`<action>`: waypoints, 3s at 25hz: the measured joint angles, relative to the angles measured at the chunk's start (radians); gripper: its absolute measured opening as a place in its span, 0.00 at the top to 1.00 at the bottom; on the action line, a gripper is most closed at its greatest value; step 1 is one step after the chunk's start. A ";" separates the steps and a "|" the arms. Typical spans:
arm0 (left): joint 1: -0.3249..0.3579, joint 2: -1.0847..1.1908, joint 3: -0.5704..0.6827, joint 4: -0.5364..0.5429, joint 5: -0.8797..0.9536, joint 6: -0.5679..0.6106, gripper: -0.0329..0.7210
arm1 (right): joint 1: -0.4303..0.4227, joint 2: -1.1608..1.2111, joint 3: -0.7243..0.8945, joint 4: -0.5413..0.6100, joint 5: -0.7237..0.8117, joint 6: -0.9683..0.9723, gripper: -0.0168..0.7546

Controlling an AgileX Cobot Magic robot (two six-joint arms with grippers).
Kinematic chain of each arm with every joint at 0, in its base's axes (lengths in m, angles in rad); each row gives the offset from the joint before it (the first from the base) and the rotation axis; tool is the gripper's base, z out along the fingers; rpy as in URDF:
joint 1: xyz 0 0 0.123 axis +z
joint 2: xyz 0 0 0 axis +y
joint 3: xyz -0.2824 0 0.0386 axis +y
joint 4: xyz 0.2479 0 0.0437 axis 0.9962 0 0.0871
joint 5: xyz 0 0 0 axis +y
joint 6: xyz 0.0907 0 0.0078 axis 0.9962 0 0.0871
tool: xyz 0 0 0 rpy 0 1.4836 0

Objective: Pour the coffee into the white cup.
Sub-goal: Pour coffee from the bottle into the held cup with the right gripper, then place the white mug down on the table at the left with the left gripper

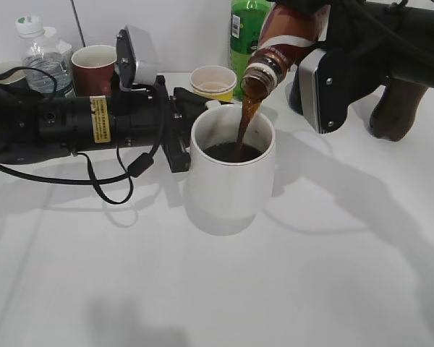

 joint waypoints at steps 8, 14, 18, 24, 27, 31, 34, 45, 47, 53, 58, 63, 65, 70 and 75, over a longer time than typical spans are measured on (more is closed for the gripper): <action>0.000 0.000 0.000 0.000 0.002 0.000 0.91 | 0.000 0.000 0.000 0.000 -0.008 -0.001 0.29; 0.000 0.000 0.000 -0.017 0.001 0.001 0.91 | 0.000 0.000 0.000 -0.010 -0.010 0.143 0.29; 0.000 0.000 0.000 -0.082 -0.023 0.001 0.91 | 0.000 0.014 0.000 -0.078 -0.011 0.415 0.29; 0.000 0.000 0.000 -0.122 -0.026 0.002 0.91 | 0.000 0.065 0.000 -0.123 -0.017 0.805 0.29; 0.004 -0.003 0.000 -0.123 -0.007 0.002 0.91 | 0.000 0.072 0.000 -0.125 -0.034 1.015 0.29; 0.030 -0.030 0.016 -0.126 0.010 0.002 0.91 | 0.000 0.072 0.000 -0.125 -0.038 1.297 0.29; 0.063 -0.055 0.054 -0.133 0.010 0.002 0.91 | 0.000 0.072 0.000 -0.111 -0.031 1.496 0.29; 0.231 -0.169 0.273 -0.186 0.009 0.067 0.91 | 0.000 0.072 0.000 -0.010 0.043 1.631 0.29; 0.263 -0.188 0.314 -0.229 0.000 0.102 0.91 | 0.000 0.072 0.000 0.013 0.043 1.632 0.29; 0.296 -0.200 0.444 -0.487 -0.017 0.289 0.91 | 0.000 0.072 0.000 0.017 0.041 1.634 0.29; 0.296 -0.177 0.493 -0.698 -0.040 0.385 0.91 | 0.000 0.072 0.000 0.017 0.041 1.634 0.29; 0.297 -0.087 0.494 -0.846 -0.071 0.405 0.91 | 0.000 0.072 0.000 0.017 0.040 1.634 0.29; 0.297 -0.051 0.490 -0.884 -0.069 0.424 0.91 | 0.000 0.072 0.000 0.017 0.040 1.634 0.29; 0.297 -0.006 0.448 -0.897 -0.096 0.448 0.91 | 0.000 0.072 0.000 0.017 0.040 1.634 0.29; 0.297 0.024 0.421 -0.898 -0.113 0.449 0.91 | 0.000 0.072 0.000 0.017 0.040 1.634 0.29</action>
